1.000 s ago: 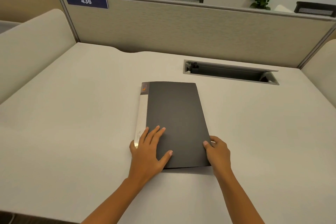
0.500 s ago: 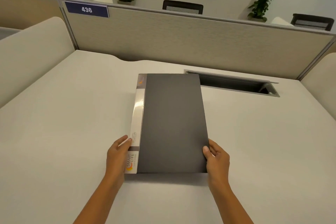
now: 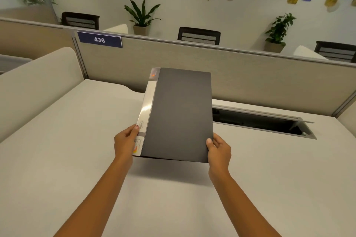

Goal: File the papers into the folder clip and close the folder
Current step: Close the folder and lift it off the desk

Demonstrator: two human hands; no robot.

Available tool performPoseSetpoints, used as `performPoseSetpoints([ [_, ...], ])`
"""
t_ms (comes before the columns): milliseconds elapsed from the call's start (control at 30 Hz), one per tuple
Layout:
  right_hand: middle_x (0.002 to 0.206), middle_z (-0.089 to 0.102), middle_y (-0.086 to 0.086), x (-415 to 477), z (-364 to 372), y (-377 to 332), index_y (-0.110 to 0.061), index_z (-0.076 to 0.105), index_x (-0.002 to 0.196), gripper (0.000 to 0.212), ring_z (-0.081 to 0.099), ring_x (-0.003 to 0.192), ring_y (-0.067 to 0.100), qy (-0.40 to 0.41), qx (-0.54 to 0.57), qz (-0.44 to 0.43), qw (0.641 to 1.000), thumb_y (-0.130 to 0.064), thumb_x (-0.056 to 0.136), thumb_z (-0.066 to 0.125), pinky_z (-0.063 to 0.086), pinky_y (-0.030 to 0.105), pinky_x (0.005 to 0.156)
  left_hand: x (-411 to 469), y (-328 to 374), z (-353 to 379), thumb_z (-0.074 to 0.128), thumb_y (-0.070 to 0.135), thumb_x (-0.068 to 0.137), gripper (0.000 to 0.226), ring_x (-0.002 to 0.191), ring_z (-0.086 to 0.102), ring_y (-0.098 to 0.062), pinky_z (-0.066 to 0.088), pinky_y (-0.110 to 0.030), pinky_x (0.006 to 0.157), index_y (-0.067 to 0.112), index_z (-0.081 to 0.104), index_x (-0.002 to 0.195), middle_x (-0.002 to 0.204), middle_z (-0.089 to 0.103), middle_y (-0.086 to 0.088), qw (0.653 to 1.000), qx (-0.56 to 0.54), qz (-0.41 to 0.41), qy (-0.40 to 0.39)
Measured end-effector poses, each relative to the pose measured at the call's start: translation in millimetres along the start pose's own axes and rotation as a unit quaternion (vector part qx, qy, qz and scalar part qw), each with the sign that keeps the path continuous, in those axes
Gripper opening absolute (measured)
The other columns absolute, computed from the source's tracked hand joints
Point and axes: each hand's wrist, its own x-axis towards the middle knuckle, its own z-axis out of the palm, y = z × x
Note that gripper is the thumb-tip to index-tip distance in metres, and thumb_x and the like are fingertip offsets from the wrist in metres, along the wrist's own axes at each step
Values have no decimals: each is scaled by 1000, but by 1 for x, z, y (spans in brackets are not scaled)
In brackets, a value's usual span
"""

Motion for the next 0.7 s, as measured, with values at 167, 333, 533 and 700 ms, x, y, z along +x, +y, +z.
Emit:
performPoseSetpoints([
  [167,125,63,9,40,35,5,-11,57,128,34,59,112,28,2,-9,30,1000,-12,94,53,46,40,98,52,-10,23,57,23,90,26,82,62,-21,52,-30,68,13,68,112,102,69,-6,998,60,3,22],
  [333,123,64,11,67,57,18,-8,58,126,33,60,109,28,15,-53,47,997,-9,94,53,46,40,98,78,-26,41,53,20,93,26,93,60,-29,48,-40,87,8,67,111,106,68,-12,990,135,6,51],
  [533,109,70,13,86,67,31,-6,65,115,26,63,92,27,37,-134,58,989,-10,93,53,51,36,86,99,-33,59,50,17,95,26,72,54,-25,42,-30,68,0,70,96,79,61,-3,971,224,64,56],
  [700,113,69,14,93,73,38,-6,62,120,28,64,99,30,47,-191,26,980,-12,95,51,51,38,88,109,-37,71,52,17,95,24,68,54,-26,45,-33,64,9,67,78,73,61,-5,964,242,103,50],
])
